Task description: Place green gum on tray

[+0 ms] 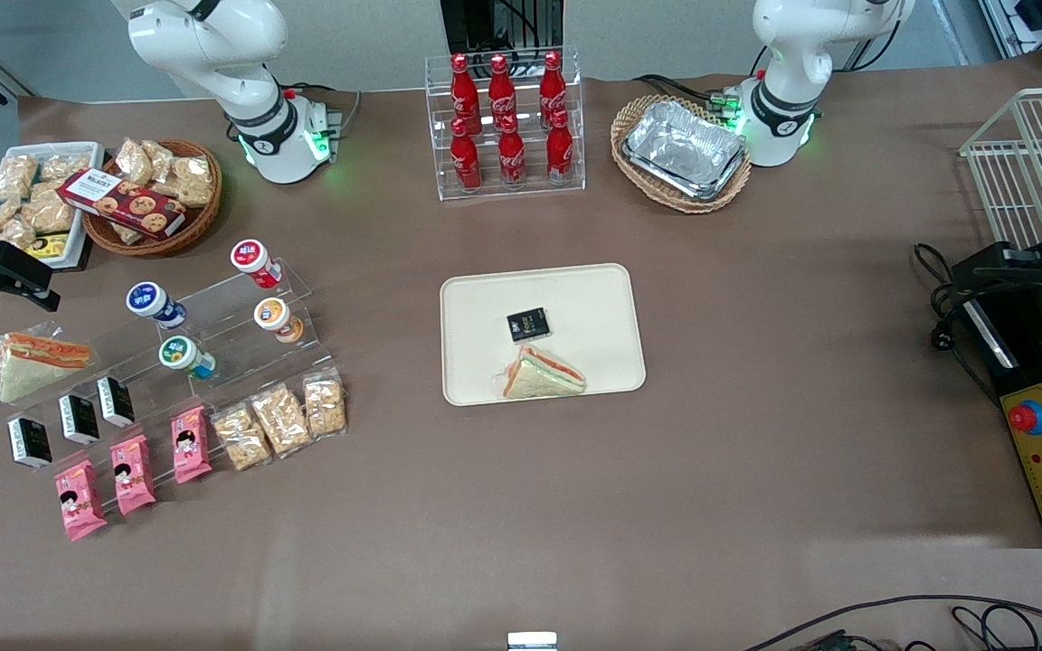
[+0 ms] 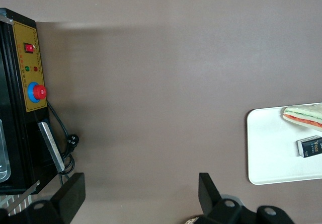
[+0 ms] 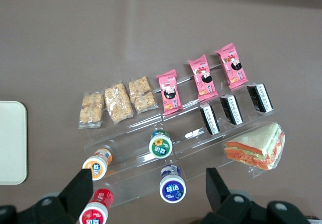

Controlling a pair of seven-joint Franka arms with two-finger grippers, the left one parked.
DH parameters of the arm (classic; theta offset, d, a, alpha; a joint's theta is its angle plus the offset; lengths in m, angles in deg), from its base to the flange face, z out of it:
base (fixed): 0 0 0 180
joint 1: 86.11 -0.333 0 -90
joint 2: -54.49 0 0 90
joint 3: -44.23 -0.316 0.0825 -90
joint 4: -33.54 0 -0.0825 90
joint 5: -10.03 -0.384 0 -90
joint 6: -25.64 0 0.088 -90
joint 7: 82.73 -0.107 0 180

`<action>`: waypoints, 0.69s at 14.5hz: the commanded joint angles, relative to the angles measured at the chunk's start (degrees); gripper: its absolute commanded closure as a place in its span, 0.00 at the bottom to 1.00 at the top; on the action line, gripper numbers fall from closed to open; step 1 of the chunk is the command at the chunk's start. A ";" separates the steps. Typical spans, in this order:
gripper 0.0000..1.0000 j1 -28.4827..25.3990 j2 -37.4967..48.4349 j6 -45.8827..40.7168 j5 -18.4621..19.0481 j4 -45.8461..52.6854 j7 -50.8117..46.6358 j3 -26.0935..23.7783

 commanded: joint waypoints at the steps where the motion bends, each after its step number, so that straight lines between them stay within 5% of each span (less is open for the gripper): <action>1: 0.00 0.31 0.24 0.10 -1.70 -0.17 1.36 0.15; 10: 0.00 0.31 0.42 -1.49 -1.35 -2.81 2.67 0.68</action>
